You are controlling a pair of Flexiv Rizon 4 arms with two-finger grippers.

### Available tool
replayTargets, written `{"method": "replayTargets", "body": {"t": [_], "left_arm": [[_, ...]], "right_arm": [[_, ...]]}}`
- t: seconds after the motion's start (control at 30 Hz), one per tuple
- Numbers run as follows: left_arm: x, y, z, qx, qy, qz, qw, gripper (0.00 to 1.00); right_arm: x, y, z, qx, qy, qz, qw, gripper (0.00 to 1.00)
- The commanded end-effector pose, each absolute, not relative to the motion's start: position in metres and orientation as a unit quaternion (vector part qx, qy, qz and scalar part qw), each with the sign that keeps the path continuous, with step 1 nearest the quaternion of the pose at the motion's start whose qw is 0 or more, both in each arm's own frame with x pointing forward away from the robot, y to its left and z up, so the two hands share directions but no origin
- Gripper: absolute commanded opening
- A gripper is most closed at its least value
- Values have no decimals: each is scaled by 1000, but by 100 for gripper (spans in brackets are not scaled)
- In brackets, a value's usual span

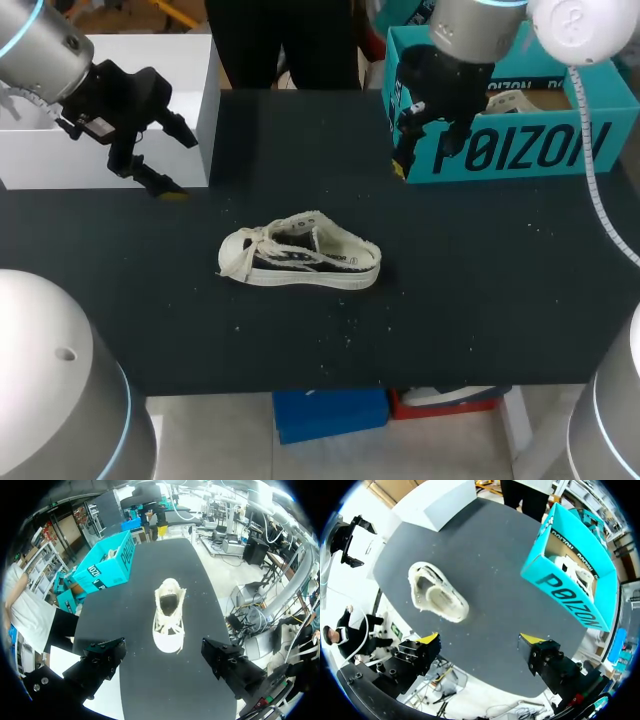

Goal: Take the shoe out of the shoebox, open the shoe tongue, remove and reinsert the insole, then place the shoe into the shoebox

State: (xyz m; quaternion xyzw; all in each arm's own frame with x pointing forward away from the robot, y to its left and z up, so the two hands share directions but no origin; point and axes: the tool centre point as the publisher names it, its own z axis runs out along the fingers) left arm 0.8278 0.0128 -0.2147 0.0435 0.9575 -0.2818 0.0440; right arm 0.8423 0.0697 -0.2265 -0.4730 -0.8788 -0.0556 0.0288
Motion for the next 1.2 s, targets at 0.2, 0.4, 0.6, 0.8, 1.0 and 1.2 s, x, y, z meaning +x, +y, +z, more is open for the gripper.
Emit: {"method": "replayTargets", "body": {"t": [0.2, 0.4, 0.6, 0.8, 1.0, 1.2], "left_arm": [[828, 13, -216, 44, 957, -282, 45, 100], [828, 13, -216, 44, 957, -282, 45, 100], [828, 13, -216, 44, 957, -282, 45, 100], [828, 13, -216, 44, 957, -282, 45, 100], [828, 13, -216, 44, 957, -282, 45, 100], [828, 13, -216, 44, 957, -282, 45, 100]], "right_arm": [[841, 69, -227, -473, -879, -58, 28, 100], [812, 97, -238, -364, -923, -122, -20, 100], [789, 123, -263, -254, -931, -259, -29, 100], [788, 124, -267, -253, -925, -283, -31, 100], [788, 124, -267, -253, -925, -283, -31, 100], [787, 116, -278, -234, -911, -335, -60, 100]]}}
